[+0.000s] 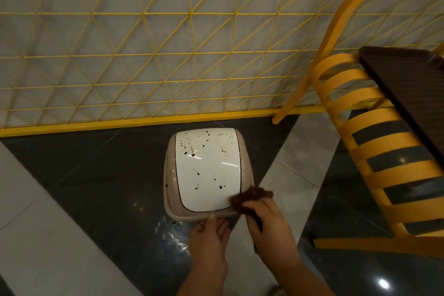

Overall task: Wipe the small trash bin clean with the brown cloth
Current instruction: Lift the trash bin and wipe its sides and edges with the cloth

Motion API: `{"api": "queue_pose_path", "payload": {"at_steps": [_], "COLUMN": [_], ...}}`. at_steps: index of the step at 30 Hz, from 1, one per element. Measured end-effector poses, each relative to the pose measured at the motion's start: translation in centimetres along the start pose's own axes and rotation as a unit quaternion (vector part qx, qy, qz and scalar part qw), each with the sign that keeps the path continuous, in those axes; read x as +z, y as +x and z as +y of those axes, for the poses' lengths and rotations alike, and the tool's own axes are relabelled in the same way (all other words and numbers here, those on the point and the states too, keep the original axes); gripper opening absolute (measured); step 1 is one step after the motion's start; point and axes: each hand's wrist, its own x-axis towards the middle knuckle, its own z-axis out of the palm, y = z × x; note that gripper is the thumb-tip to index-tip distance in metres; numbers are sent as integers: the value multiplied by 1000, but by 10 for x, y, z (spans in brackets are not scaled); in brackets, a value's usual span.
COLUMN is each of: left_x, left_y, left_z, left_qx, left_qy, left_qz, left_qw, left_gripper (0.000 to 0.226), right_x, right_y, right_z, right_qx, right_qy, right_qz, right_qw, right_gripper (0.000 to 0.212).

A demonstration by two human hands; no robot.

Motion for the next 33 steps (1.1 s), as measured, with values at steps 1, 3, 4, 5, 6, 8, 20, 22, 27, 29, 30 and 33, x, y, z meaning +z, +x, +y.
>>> {"api": "queue_pose_path", "payload": {"at_steps": [1, 3, 4, 5, 6, 8, 20, 22, 27, 29, 30, 33], "left_x": [0, 0, 0, 0, 1, 1, -1, -1, -1, -1, -1, -1], "left_y": [1, 3, 3, 4, 6, 7, 13, 12, 14, 15, 15, 13], "left_z": [0, 0, 0, 0, 0, -2, -3, -2, -3, -5, -5, -4], "left_qx": [7, 15, 15, 16, 17, 27, 40, 37, 40, 40, 40, 37], "left_qy": [-3, -9, -11, -8, -3, 4, 23, 15, 24, 24, 23, 5], "left_qz": [-4, -3, 1, 5, 8, 10, -9, -15, -10, -7, -6, -13], "left_qw": [1000, 1000, 1000, 1000, 1000, 1000, 999, 999, 999, 999, 999, 999], "left_gripper": [24, 29, 30, 31, 32, 32, 33, 32, 31, 31, 31, 32], "right_x": [-1, -5, -9, -13, -16, -17, -8, 1, -9, -13, -11, 2], "right_y": [-1, 2, 5, 7, 8, 7, 5, 3, 8, 9, 9, 3], "right_z": [0, 4, 6, 8, 10, 10, -3, -10, 1, 4, 3, -10], "right_qx": [-22, -42, -37, -29, -23, -25, -99, -121, -112, -89, -85, -114], "right_qy": [-42, -83, -87, -89, -93, -116, -178, -185, -184, -177, -172, -177], "right_qz": [-24, -36, -30, -20, -7, 5, -38, -62, -63, -48, -43, -69], "right_qw": [999, 995, 995, 995, 995, 993, 978, 973, 975, 979, 981, 975], "right_gripper": [35, 32, 31, 30, 30, 33, 45, 49, 48, 46, 46, 50]}}
